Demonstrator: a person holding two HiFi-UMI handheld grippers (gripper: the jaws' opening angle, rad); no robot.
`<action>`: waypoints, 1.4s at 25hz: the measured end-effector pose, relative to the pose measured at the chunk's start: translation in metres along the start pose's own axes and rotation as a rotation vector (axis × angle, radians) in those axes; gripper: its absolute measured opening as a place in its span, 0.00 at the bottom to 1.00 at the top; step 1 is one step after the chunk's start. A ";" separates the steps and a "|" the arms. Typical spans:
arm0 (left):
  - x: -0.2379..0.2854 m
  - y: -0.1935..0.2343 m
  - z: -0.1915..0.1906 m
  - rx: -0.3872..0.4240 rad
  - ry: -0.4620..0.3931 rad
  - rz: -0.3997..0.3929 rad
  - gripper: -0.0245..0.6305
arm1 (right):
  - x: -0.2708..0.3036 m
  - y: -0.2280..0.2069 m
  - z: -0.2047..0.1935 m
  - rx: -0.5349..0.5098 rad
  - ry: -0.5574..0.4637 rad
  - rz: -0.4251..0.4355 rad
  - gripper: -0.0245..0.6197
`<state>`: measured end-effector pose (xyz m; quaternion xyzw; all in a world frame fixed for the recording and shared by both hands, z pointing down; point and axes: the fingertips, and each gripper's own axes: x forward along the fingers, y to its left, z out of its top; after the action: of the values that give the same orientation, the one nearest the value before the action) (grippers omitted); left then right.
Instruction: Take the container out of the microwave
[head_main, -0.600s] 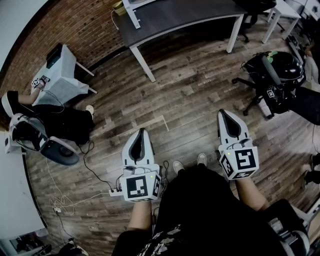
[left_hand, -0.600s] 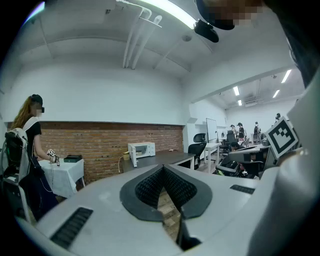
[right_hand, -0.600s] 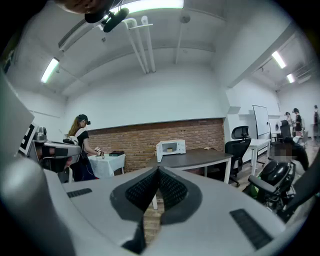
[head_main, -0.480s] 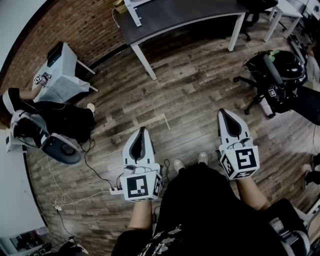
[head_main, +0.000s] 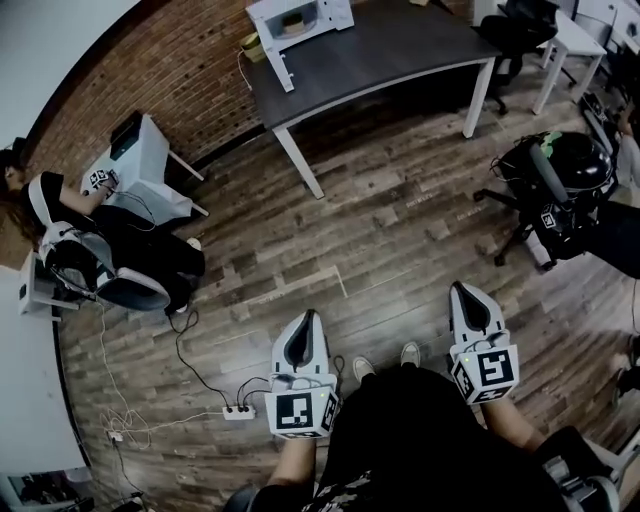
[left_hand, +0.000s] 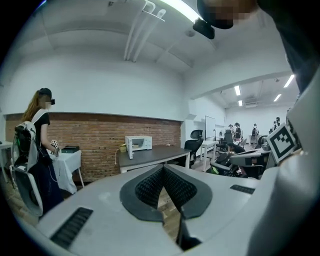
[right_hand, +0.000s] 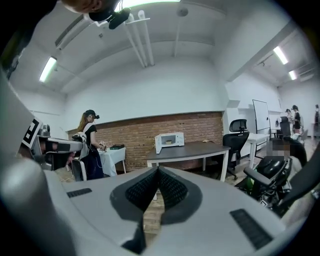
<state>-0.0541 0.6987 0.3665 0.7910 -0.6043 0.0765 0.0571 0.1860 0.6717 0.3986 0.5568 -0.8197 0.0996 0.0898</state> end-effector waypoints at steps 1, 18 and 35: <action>0.003 -0.006 0.000 0.003 -0.002 -0.011 0.04 | -0.001 -0.005 -0.002 0.002 0.008 0.001 0.13; 0.083 -0.026 0.004 0.010 -0.002 -0.087 0.04 | 0.056 -0.039 0.011 -0.006 -0.029 0.028 0.14; 0.195 0.139 0.051 0.025 -0.108 -0.104 0.05 | 0.225 0.034 0.093 -0.037 -0.091 0.015 0.14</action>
<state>-0.1350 0.4680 0.3534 0.8251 -0.5635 0.0381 0.0184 0.0690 0.4583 0.3653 0.5527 -0.8289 0.0596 0.0622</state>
